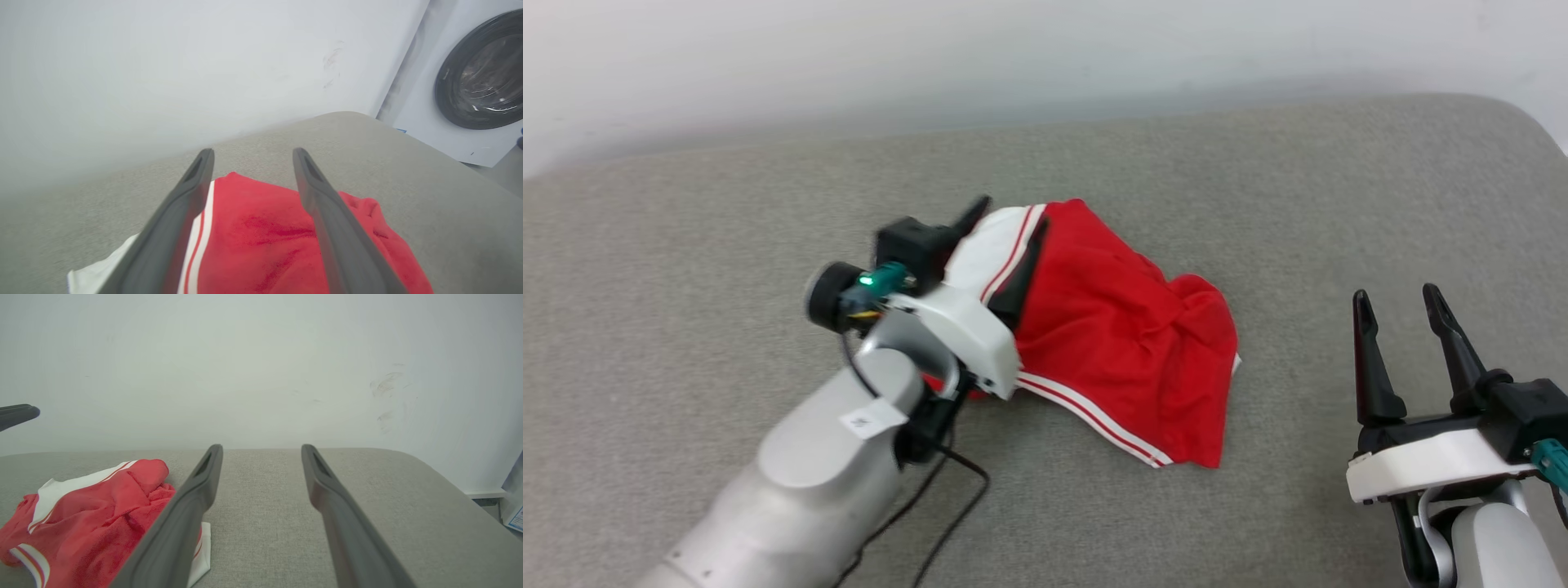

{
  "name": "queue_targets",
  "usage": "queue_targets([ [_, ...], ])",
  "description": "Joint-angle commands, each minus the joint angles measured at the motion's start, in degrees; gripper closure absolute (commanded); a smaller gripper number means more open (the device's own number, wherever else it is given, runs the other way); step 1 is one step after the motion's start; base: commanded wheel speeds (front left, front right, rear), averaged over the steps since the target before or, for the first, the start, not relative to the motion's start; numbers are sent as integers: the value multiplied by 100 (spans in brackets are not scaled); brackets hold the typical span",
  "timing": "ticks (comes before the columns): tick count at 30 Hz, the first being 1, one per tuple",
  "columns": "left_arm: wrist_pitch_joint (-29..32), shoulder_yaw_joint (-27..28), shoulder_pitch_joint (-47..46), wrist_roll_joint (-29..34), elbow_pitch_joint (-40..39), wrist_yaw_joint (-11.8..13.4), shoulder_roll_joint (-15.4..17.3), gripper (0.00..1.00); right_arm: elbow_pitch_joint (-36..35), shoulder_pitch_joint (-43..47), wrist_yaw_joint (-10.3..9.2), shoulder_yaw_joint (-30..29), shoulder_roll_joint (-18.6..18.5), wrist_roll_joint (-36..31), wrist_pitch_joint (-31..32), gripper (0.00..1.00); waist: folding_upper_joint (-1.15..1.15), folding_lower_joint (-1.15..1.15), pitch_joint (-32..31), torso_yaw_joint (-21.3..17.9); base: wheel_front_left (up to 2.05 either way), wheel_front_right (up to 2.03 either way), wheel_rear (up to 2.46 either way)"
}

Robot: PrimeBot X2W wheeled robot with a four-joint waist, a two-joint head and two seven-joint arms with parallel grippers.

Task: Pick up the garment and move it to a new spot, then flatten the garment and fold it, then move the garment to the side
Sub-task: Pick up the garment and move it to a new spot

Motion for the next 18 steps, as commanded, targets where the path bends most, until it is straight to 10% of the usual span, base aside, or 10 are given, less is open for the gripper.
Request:
queue_targets([
  [1,-37,257,144,147,-234,48,169,0,6,80,-4,-9,5,-50,-14,0,0,0,-161,205,0,0,0],
  [10,-36,1646,1439,811,-1452,177,914,0,29,285,-4,-7,4,-167,-14,0,0,0,-452,635,0,0,0],
  [18,-31,2401,2737,1206,-2230,125,929,0,13,446,-4,11,4,-201,-14,0,0,0,-582,863,0,0,0],
])
